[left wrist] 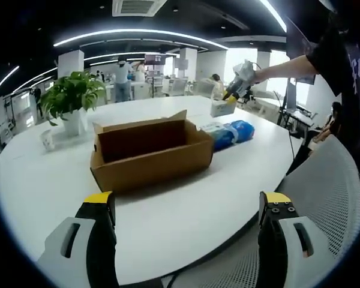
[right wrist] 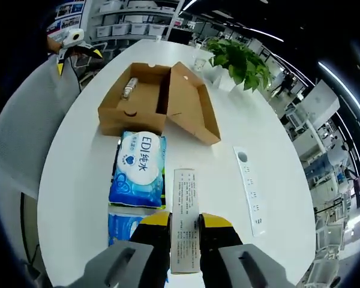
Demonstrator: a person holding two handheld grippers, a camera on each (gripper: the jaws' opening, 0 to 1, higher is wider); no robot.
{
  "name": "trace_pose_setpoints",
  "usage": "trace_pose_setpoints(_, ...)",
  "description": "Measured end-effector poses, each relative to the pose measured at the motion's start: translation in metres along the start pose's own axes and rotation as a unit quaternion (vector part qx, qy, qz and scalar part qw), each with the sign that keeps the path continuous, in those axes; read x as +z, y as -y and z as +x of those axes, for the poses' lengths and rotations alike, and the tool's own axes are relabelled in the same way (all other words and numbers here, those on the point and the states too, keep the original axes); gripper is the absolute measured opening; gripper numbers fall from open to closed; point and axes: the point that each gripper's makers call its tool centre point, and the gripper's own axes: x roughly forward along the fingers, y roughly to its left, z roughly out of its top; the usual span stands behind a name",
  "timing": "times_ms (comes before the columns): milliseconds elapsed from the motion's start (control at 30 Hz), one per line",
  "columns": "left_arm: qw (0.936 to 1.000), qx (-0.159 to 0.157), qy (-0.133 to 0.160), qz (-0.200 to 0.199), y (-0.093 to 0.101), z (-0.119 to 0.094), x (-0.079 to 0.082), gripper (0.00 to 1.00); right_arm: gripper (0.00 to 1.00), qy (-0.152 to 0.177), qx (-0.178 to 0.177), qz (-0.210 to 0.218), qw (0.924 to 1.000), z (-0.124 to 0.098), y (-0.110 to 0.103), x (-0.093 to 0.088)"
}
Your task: Operate the shoe box by opening the lid, removing the specified soft item, and placing it in the target area until the item is outside and the box remains undamaged.
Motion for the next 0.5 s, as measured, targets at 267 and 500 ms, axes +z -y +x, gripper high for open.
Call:
trace_pose_setpoints(267,1.0,0.002,-0.003,-0.005,0.0,0.0,-0.001,0.99,0.13,-0.014,0.0,0.004,0.9999,0.009,0.003,-0.021)
trace_pose_setpoints(500,1.0,0.003,-0.004,-0.007,-0.001,0.0,-0.002,0.99,0.13,-0.024,0.003,0.002,0.9997,0.015,0.002,-0.03)
